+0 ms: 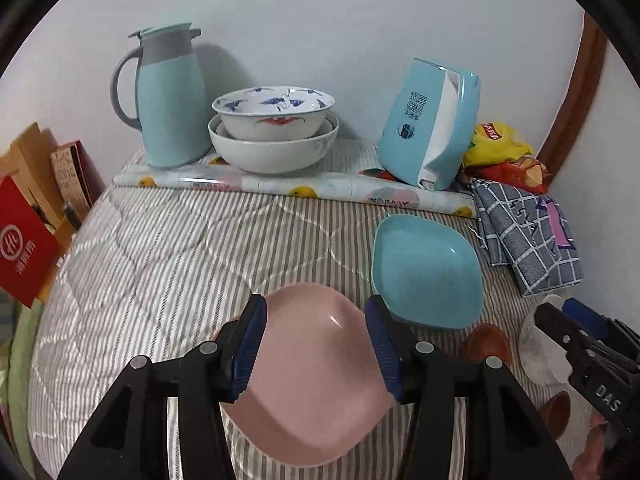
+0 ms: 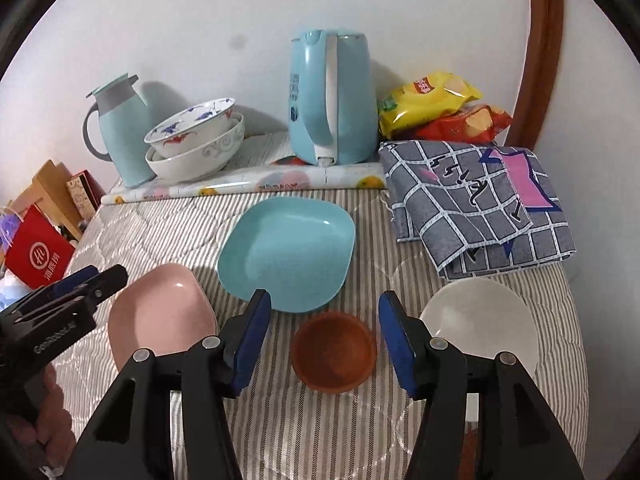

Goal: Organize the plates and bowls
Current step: 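Lower the pink plate onto the green plate and open both grippers, then move both grippers to the light-blue plate rim and close on it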

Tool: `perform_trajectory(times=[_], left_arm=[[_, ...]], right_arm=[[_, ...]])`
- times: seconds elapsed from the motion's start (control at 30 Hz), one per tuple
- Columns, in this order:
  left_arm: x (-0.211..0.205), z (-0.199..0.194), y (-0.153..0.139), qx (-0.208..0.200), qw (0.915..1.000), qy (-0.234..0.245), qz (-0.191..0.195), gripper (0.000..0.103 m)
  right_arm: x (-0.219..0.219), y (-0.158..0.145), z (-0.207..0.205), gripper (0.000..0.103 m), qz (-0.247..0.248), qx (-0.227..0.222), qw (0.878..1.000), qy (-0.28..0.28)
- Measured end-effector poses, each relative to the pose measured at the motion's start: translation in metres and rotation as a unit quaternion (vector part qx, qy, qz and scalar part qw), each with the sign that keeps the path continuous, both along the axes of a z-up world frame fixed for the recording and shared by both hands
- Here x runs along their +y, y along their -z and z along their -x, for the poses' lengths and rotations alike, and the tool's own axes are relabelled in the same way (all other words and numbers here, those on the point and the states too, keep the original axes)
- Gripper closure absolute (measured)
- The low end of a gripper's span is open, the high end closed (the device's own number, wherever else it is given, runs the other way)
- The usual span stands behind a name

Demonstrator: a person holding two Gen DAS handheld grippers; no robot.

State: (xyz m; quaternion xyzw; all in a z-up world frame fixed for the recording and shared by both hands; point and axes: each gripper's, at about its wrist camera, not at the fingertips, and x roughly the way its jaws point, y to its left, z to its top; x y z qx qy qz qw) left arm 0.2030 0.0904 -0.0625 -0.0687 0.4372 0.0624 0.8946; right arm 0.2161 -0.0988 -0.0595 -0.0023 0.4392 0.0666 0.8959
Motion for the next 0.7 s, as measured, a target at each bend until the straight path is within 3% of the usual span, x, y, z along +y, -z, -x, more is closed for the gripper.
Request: perform_trajectory(times=[0.7], left_arm=[[-0.024,-0.044,0.011,0.014,0.9998,0.005,-0.01,0.054]], right_arm=[[-0.019,0.014,-0.035,0.047,-0.017,0.012,1.0,0.001]])
